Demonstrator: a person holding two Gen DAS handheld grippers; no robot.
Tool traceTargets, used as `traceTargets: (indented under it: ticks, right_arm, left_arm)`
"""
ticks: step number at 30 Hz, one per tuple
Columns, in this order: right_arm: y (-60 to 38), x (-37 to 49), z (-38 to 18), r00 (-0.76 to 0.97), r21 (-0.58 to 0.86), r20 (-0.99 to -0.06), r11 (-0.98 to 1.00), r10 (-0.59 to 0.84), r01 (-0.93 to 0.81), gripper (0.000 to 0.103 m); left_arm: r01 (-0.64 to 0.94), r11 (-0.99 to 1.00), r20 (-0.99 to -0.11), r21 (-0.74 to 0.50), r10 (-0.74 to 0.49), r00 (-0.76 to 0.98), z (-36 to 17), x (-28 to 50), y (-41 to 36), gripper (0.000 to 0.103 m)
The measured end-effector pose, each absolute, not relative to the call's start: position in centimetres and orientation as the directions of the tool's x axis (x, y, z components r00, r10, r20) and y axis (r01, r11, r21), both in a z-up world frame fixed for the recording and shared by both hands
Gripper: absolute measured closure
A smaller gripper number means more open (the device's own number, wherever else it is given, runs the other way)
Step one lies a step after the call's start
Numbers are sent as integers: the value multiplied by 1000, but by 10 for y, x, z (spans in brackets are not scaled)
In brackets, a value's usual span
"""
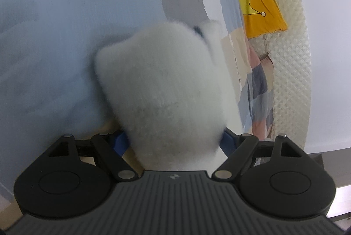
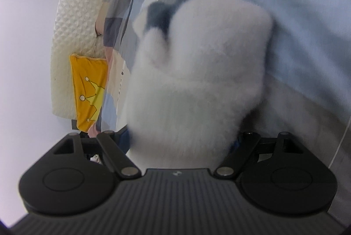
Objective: Fold large clothes
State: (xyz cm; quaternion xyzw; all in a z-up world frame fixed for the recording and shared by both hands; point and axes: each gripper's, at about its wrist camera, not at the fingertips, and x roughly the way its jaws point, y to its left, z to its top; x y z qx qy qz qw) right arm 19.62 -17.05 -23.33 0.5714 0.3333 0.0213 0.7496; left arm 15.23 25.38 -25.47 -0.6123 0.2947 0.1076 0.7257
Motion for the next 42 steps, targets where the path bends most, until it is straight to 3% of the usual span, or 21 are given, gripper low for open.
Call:
traceTargets:
  ticks: [10, 18, 24, 34, 42]
  right_arm:
    - [-177, 213, -237, 767, 864, -489, 355, 416, 358, 19]
    - [-178, 213, -229, 767, 862, -478, 396, 428, 317, 51]
    - [-169, 212, -204, 783, 815, -475, 536, 401, 220, 63]
    - [-180, 209, -171, 817, 826, -388, 554, 427, 102, 69]
    - [-216, 219, -118, 870, 812, -316, 583, 379, 41, 69]
  left_arm:
    - [-525, 254, -573, -812, -181, 799, -255, 153, 257, 29]
    - [-532, 332, -600, -779, -145, 787, -249, 155, 253, 44]
    - [-515, 430, -605, -742, -98, 790, -232, 157, 245, 53]
    - [-451, 546, -579, -706, -76, 812, -180, 164, 235, 61]
    - [-346, 605, -540, -717, -168, 825, -123, 217, 199, 62]
